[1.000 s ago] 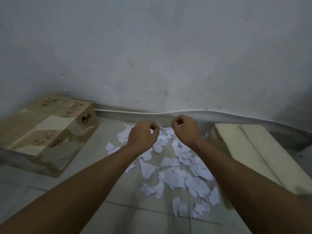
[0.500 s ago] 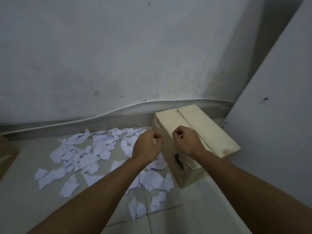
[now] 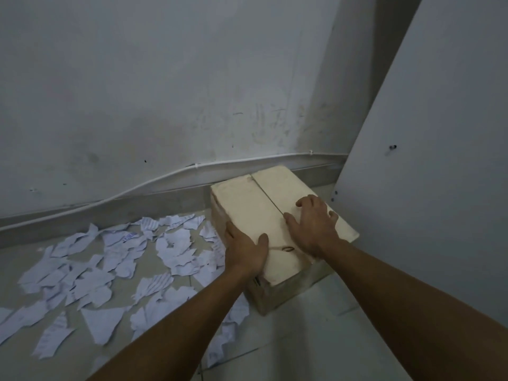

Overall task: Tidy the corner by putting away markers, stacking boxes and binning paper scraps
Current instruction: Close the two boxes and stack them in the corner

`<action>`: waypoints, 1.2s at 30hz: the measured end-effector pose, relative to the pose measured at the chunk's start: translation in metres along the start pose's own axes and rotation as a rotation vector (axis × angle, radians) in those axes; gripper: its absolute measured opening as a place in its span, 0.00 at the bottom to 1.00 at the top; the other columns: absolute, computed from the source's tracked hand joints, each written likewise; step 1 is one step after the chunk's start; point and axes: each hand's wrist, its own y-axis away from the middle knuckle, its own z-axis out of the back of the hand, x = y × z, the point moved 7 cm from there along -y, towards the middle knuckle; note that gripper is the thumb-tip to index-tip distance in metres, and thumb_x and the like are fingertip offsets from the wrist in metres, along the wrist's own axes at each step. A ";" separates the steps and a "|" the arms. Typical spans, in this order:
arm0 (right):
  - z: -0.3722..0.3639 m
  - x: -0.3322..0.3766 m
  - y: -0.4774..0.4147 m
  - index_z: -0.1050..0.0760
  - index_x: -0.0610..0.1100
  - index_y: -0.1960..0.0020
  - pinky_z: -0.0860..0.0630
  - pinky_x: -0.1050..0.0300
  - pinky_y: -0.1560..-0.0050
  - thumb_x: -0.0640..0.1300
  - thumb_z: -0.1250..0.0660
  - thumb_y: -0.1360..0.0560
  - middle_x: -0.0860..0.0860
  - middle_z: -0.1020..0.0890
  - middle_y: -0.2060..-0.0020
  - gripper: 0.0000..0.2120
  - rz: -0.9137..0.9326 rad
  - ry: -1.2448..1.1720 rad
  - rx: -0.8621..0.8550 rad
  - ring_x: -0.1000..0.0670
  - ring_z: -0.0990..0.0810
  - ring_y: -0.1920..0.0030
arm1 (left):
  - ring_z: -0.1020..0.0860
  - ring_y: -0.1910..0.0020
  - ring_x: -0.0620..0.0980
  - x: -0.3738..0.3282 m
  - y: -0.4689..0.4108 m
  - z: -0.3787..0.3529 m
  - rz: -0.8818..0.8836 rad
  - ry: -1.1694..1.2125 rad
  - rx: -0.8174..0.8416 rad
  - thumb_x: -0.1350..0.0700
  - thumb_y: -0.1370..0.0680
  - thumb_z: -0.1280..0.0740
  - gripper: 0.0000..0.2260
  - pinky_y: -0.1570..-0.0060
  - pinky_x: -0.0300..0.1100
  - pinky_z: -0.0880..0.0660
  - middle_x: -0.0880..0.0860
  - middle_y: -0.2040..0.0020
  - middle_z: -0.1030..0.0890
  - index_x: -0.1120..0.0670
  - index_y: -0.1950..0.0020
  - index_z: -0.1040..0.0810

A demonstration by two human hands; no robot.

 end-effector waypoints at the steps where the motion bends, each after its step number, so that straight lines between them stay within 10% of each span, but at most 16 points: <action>1: 0.000 -0.006 -0.005 0.32 0.46 0.34 0.43 0.38 0.29 0.59 0.40 0.21 0.47 0.32 0.32 0.22 -0.015 0.012 0.006 0.44 0.38 0.28 | 0.39 0.25 0.60 -0.002 0.000 -0.002 0.007 0.016 -0.017 0.45 0.20 0.37 0.41 0.31 0.48 0.37 0.57 0.20 0.49 0.58 0.21 0.62; 7: -0.012 -0.041 -0.024 0.37 0.43 0.29 0.56 0.29 0.28 0.73 0.46 0.26 0.37 0.44 0.23 0.40 -0.164 0.108 0.062 0.35 0.52 0.22 | 0.40 0.25 0.59 -0.005 -0.005 -0.008 0.061 0.097 -0.067 0.48 0.20 0.37 0.40 0.30 0.47 0.38 0.57 0.20 0.49 0.58 0.21 0.62; 10: -0.015 -0.048 -0.024 0.41 0.40 0.26 0.51 0.31 0.27 0.76 0.45 0.29 0.36 0.38 0.26 0.47 -0.227 0.065 0.062 0.36 0.42 0.25 | 0.41 0.24 0.58 -0.006 -0.007 -0.011 0.064 0.160 -0.075 0.49 0.21 0.36 0.40 0.29 0.48 0.40 0.57 0.21 0.47 0.57 0.21 0.60; 22: 0.034 -0.034 -0.018 0.32 0.41 0.40 0.30 0.42 0.41 0.70 0.40 0.27 0.40 0.24 0.42 0.33 -0.199 -0.018 -0.209 0.38 0.26 0.41 | 0.27 0.35 0.55 -0.028 -0.004 0.025 -0.079 0.219 -0.097 0.48 0.22 0.33 0.30 0.36 0.45 0.31 0.52 0.31 0.27 0.50 0.24 0.43; 36: 0.039 0.123 0.007 0.33 0.38 0.33 0.28 0.43 0.40 0.66 0.39 0.24 0.39 0.28 0.36 0.35 0.007 -0.166 -0.076 0.38 0.27 0.36 | 0.27 0.43 0.51 0.019 0.038 0.181 0.005 0.342 -0.270 0.52 0.24 0.30 0.29 0.43 0.44 0.29 0.52 0.36 0.26 0.52 0.27 0.38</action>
